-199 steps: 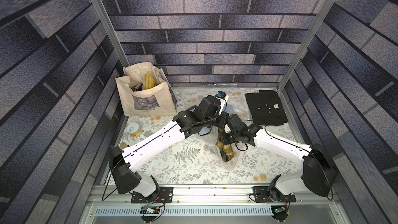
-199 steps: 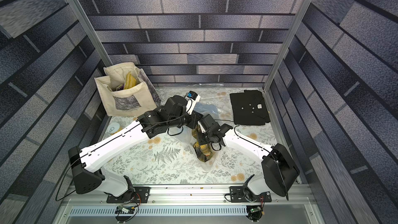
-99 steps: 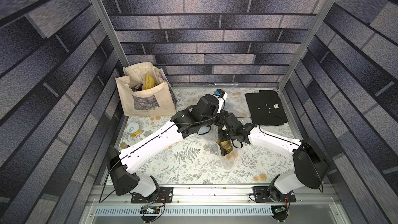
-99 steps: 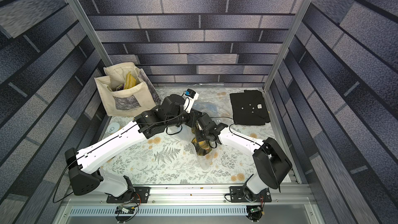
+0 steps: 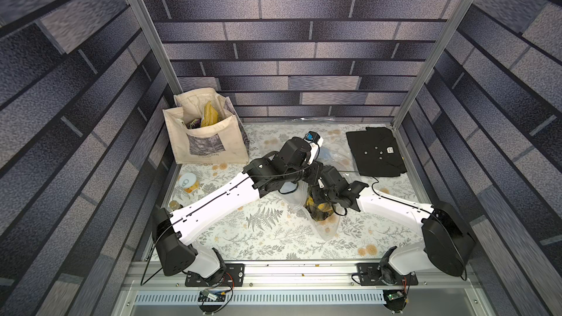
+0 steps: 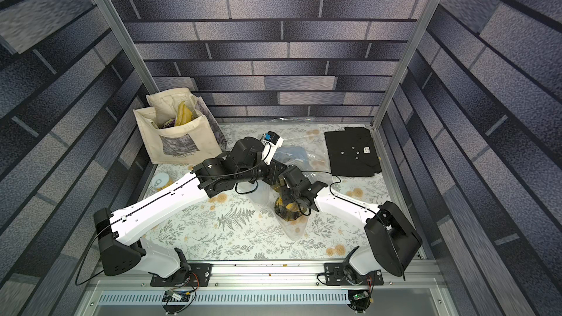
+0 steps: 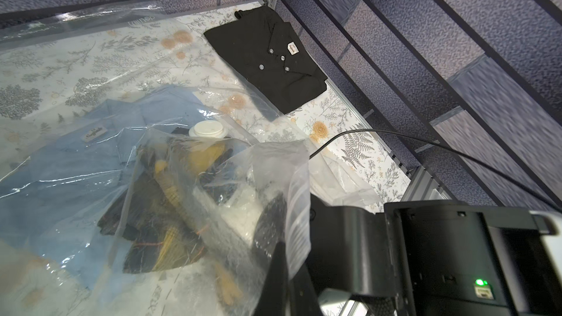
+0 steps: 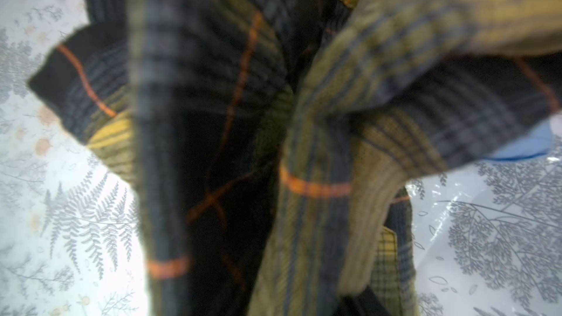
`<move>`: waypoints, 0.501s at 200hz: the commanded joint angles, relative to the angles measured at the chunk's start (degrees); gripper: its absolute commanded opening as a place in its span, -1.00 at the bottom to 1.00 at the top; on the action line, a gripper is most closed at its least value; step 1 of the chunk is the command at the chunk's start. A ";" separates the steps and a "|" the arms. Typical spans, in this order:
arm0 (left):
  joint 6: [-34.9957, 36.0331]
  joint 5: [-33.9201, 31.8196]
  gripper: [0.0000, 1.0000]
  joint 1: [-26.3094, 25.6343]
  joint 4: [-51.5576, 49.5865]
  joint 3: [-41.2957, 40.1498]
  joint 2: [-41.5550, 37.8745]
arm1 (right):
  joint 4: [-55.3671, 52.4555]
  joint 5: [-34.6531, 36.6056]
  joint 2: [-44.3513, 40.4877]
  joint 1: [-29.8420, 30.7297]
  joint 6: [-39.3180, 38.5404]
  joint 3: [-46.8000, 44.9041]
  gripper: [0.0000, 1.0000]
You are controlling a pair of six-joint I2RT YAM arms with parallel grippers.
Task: Place the folded shirt into the vacuum bag
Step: Place the shirt in the vacuum bag.
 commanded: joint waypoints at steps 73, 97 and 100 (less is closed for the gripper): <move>-0.92 2.84 -0.93 0.84 -2.41 4.64 0.97 | 5.46 9.76 -0.17 5.39 -10.77 3.69 -1.00; -1.84 4.07 -0.93 0.06 -1.90 2.79 0.14 | 5.44 7.47 -2.24 4.00 -12.07 6.61 -1.00; -1.84 4.10 -0.93 -0.06 -1.80 2.66 0.07 | 5.47 7.22 -2.39 3.78 -12.04 7.02 -1.00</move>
